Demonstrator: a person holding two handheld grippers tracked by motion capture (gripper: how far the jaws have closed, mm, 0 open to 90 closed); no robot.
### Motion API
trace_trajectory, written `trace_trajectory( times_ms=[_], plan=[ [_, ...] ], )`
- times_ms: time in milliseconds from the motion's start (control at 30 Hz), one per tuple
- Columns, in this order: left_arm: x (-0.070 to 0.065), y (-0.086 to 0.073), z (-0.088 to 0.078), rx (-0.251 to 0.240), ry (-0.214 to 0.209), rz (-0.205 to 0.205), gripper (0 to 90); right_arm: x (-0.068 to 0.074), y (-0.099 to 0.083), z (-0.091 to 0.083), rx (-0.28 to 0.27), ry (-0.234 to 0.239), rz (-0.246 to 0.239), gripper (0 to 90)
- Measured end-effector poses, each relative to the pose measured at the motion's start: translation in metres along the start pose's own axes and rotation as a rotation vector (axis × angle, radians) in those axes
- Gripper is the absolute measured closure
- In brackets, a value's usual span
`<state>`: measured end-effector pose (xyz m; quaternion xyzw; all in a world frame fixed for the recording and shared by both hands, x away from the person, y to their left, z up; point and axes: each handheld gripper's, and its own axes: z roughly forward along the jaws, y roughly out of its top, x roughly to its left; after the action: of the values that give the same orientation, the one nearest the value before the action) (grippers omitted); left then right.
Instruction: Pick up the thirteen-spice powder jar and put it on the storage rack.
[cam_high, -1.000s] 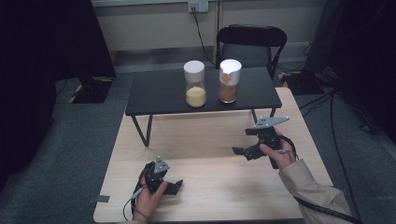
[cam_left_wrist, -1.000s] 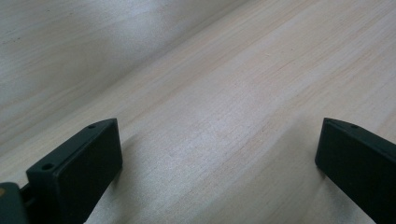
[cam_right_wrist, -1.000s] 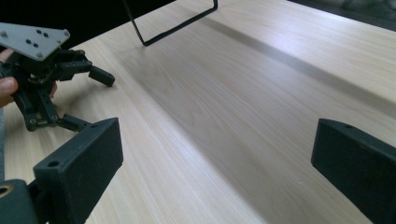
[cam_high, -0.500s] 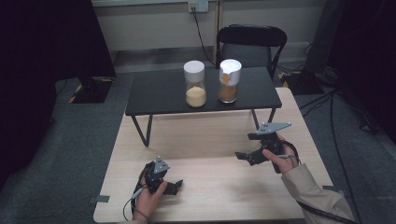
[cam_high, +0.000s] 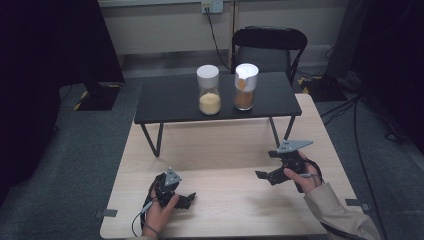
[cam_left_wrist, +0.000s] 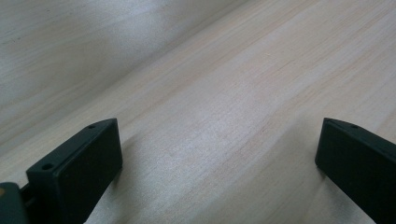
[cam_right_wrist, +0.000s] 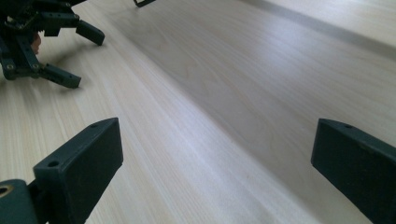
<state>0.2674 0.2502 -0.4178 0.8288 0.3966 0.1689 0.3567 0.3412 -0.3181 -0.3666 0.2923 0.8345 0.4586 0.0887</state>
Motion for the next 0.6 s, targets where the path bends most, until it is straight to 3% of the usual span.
trace_trajectory(
  times_ms=[600],
  plan=[
    [0.000,0.000,0.000,0.000,0.000,0.000,0.0,-0.006,-0.033,-0.005,0.027,-0.024,-0.008,1.1]
  ],
)
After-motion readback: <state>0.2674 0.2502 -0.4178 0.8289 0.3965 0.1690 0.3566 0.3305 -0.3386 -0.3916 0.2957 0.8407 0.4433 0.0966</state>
